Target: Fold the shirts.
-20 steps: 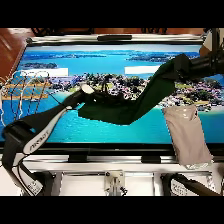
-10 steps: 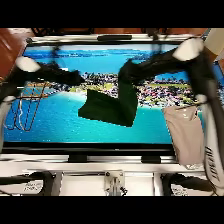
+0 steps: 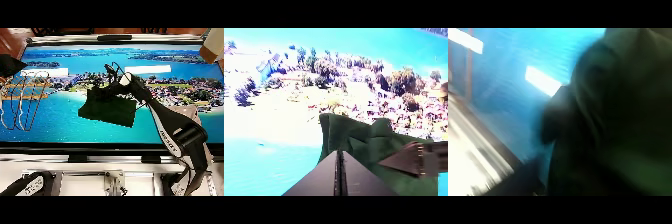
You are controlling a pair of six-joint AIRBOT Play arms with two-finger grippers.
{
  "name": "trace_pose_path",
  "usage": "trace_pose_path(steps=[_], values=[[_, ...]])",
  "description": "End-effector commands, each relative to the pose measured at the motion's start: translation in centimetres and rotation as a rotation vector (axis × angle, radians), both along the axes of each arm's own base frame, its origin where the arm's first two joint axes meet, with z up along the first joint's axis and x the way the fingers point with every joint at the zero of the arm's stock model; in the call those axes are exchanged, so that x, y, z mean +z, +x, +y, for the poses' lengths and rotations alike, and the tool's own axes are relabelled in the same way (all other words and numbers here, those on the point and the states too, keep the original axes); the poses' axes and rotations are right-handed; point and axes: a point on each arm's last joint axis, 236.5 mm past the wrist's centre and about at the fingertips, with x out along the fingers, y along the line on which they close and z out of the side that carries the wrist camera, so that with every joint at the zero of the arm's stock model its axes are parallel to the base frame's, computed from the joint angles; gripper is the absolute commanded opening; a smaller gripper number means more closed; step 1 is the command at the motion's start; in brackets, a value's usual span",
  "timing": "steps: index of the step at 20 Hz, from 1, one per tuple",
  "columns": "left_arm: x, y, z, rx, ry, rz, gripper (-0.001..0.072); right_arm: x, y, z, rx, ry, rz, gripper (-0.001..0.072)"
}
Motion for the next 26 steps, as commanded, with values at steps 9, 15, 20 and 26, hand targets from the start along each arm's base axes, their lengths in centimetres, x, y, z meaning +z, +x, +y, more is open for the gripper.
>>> trace_pose_path(steps=[9,15,20,26], values=[[-0.8,-1.3,0.6,0.013,0.006,0.025,0.0031,-0.7,-0.6,-26.0,-0.059,-0.638,0.161,0.0548],[-0.3,-1.4,-0.3,-0.006,-0.03,0.016,0.0031,-6.7,-3.4,-26.8,-0.115,-0.492,0.362,0.055],[-0.4,-1.3,-0.3,-0.007,-0.031,0.018,0.0032,-9.2,-2.6,-22.0,-0.077,-0.306,0.359,0.055],[-0.4,-1.3,-0.3,-0.007,-0.031,0.017,0.0032,-13.0,-4.3,-19.2,-0.005,-0.349,0.398,0.0548]])
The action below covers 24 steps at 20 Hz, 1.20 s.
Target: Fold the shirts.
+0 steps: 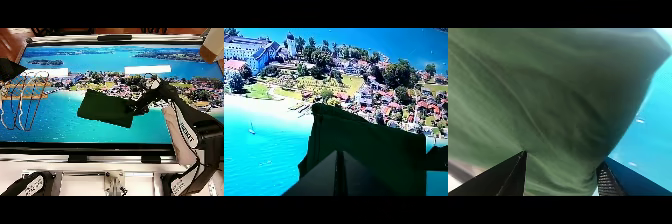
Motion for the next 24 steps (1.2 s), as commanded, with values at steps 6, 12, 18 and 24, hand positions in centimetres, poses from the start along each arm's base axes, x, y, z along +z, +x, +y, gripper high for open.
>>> trace_pose_path(steps=[6,12,18,24], values=[[0.0,0.0,0.0,-0.001,-0.001,0.001,0.0032,5.7,4.5,1.7,0.094,0.055,-0.275,0.0069],[0.0,0.0,0.0,-0.001,0.0,0.001,0.0032,17.4,7.5,-7.4,-0.032,-0.061,-0.522,0.0069],[-0.1,0.0,0.0,-0.002,0.001,0.001,0.0032,24.6,4.8,-21.1,-0.321,-0.209,-0.583,0.0069],[-0.4,-0.5,-0.2,-0.017,0.002,0.024,0.0032,27.2,0.5,-32.5,-0.619,-0.358,-0.561,0.0069]])
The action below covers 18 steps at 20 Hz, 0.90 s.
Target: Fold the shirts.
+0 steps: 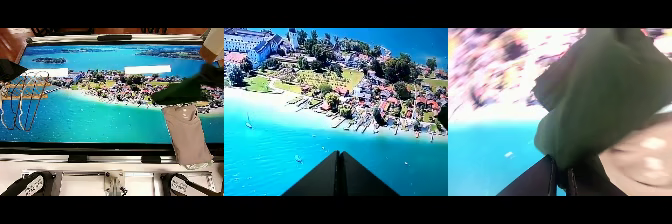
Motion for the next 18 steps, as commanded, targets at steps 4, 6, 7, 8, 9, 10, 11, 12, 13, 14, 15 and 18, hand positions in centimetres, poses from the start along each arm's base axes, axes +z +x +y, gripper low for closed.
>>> trace_pose_path(steps=[4,6,7,8,9,10,11,12,13,14,15,18], values=[[-0.2,-0.2,-0.1,-0.008,0.001,0.012,0.0032,-1.1,-7.5,-6.7,-0.193,-0.011,0.206,0.0069],[-0.2,-0.2,-0.1,-0.007,0.001,0.011,0.0032,-2.0,-10.3,-7.0,-0.199,-0.033,0.329,0.0069],[-0.2,-0.2,-0.1,-0.01,0.004,0.01,0.0032,-2.2,-11.3,-6.9,-0.196,-0.031,0.372,0.0069],[-0.2,-0.2,-0.1,-0.013,0.007,0.008,0.0032,-2.3,-12.0,-6.6,-0.189,-0.023,0.401,0.0069],[-0.2,-0.2,-0.1,-0.013,0.008,0.007,0.0032,-2.2,-12.4,-6.3,-0.185,-0.019,0.411,0.0069],[-0.2,-0.2,-0.1,-0.014,0.008,0.007,0.0032,-1.9,-12.4,-6.2,-0.185,-0.02,0.404,0.0069],[-0.2,-0.2,-0.1,-0.013,0.008,0.007,0.0032,-1.6,-12.5,-6.0,-0.183,-0.02,0.392,0.0069],[-0.2,-0.2,-0.1,-0.013,0.008,0.006,0.0032,-1.2,-12.5,-5.5,-0.173,-0.009,0.378,0.0069],[-0.2,-0.2,-0.1,-0.013,0.008,0.007,0.0032,-0.9,-12.5,-4.9,-0.159,0.008,0.37,0.0069],[-0.2,-0.2,-0.1,-0.013,0.008,0.007,0.0032,-0.5,-12.7,-4.3,-0.148,0.019,0.361,0.0069],[-0.2,-0.2,-0.1,-0.013,0.008,0.007,0.0032,0.0,-12.8,-4.1,-0.153,0.021,0.346,0.0069],[-0.2,-0.2,-0.1,-0.014,0.009,0.006,0.0032,1.5,-13.6,-3.6,-0.174,0.004,0.302,0.0069]])
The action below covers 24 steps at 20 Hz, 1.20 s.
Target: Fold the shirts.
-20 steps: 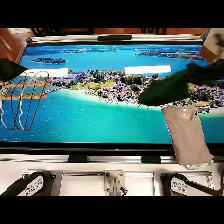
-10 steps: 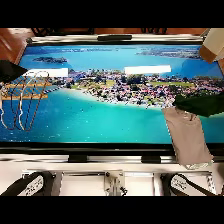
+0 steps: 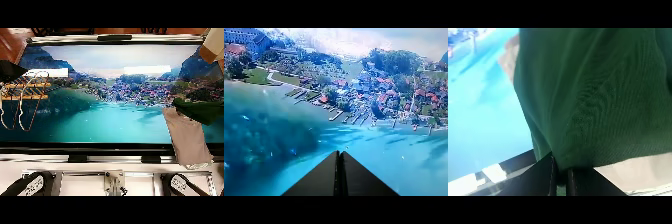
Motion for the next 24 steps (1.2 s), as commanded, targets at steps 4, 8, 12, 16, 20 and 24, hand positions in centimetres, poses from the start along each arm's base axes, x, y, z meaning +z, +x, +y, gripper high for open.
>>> trace_pose_path(steps=[4,8,12,16,20,24], values=[[0.0,0.0,0.0,-0.01,0.011,-0.006,0.0032,1.4,-3.5,0.8,-0.035,-0.043,0.015,0.0069],[0.0,0.0,0.0,-0.014,0.016,-0.009,0.0032,-4.2,-8.3,0.6,-0.059,-0.052,0.217,0.0069],[-0.1,-0.1,0.0,-0.019,0.019,-0.004,0.0032,-8.9,-14.8,-0.3,-0.095,-0.123,0.453,0.0069],[-0.1,-0.1,-0.1,-0.02,0.019,-0.004,0.0032,-12.6,-18.8,0.9,-0.08,-0.094,0.605,0.0069],[-0.1,-0.1,-0.1,-0.019,0.018,-0.004,0.0032,-15.1,-21.3,1.0,-0.062,-0.098,0.704,0.0069],[-0.1,-0.1,-0.1,-0.02,0.018,-0.004,0.0032,-16.5,-21.7,0.6,-0.063,-0.123,0.716,0.0086]])
